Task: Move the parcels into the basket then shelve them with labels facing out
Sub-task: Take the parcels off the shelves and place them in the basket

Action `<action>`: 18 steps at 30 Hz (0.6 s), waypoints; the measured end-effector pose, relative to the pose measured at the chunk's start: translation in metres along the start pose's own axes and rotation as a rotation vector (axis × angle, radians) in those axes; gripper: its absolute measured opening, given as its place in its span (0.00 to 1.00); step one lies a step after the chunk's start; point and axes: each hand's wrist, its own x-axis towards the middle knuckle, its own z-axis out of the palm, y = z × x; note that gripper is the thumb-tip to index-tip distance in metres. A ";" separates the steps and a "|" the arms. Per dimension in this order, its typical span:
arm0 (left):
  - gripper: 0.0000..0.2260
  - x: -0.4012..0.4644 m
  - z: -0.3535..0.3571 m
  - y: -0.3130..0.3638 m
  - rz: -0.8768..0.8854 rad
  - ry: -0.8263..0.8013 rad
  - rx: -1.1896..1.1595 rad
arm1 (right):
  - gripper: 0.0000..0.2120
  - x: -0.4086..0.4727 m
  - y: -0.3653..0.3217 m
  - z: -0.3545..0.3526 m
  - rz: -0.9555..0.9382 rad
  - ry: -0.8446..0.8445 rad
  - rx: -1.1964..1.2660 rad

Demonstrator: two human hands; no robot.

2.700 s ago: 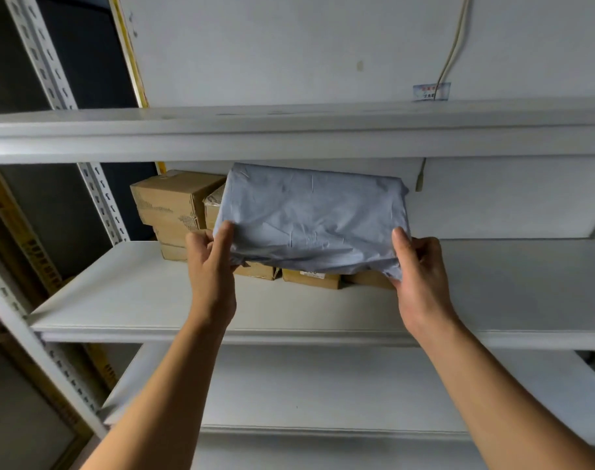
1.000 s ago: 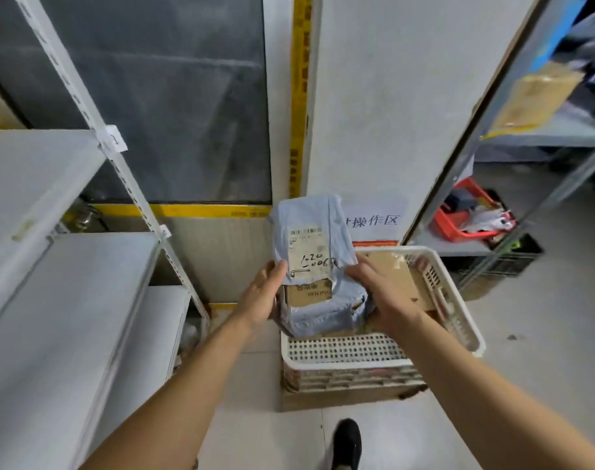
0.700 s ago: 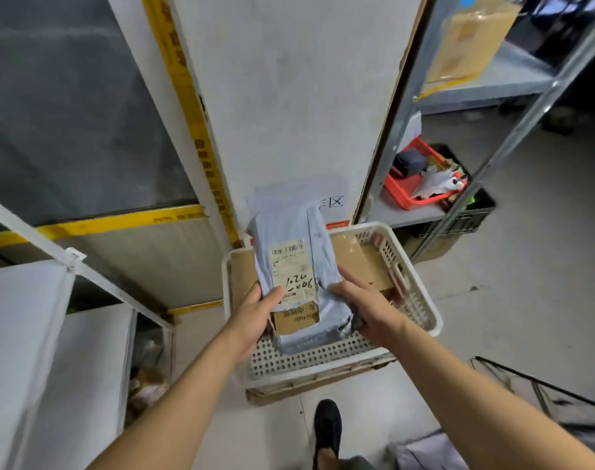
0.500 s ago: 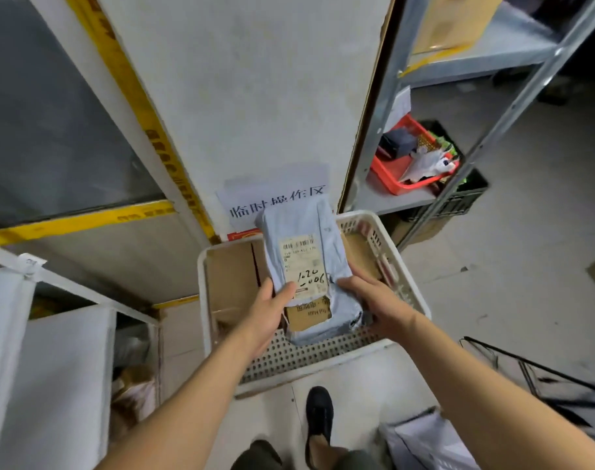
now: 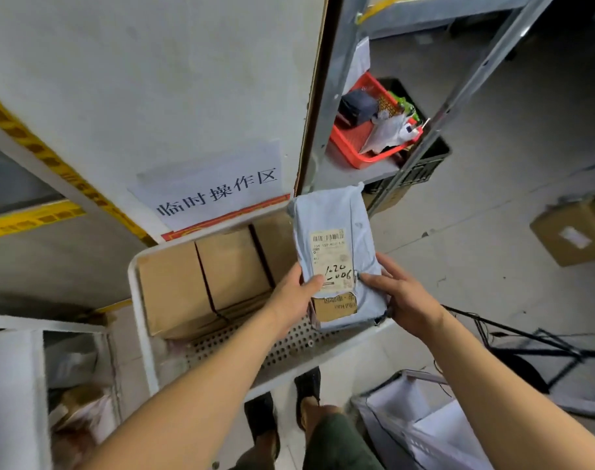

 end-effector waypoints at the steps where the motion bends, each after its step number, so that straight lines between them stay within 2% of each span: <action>1: 0.19 0.010 0.007 -0.001 -0.005 0.003 0.013 | 0.26 0.006 0.000 -0.008 -0.006 0.040 0.005; 5: 0.16 0.054 0.029 -0.005 -0.044 0.045 0.022 | 0.35 0.037 0.004 -0.038 -0.056 0.180 0.018; 8: 0.27 0.079 0.041 -0.006 -0.061 0.168 0.085 | 0.39 0.054 0.007 -0.043 -0.089 0.292 -0.095; 10: 0.33 0.094 0.046 -0.005 -0.039 0.234 0.160 | 0.43 0.064 0.013 -0.045 -0.160 0.391 -0.349; 13: 0.32 0.107 0.056 0.008 -0.014 0.137 0.014 | 0.48 0.076 0.019 -0.041 -0.248 0.462 -0.788; 16: 0.36 0.117 0.061 0.017 -0.062 0.055 -0.160 | 0.50 0.084 0.020 -0.029 -0.266 0.526 -0.892; 18: 0.35 0.125 0.061 0.013 -0.084 0.066 -0.202 | 0.52 0.091 0.021 -0.027 -0.242 0.514 -0.887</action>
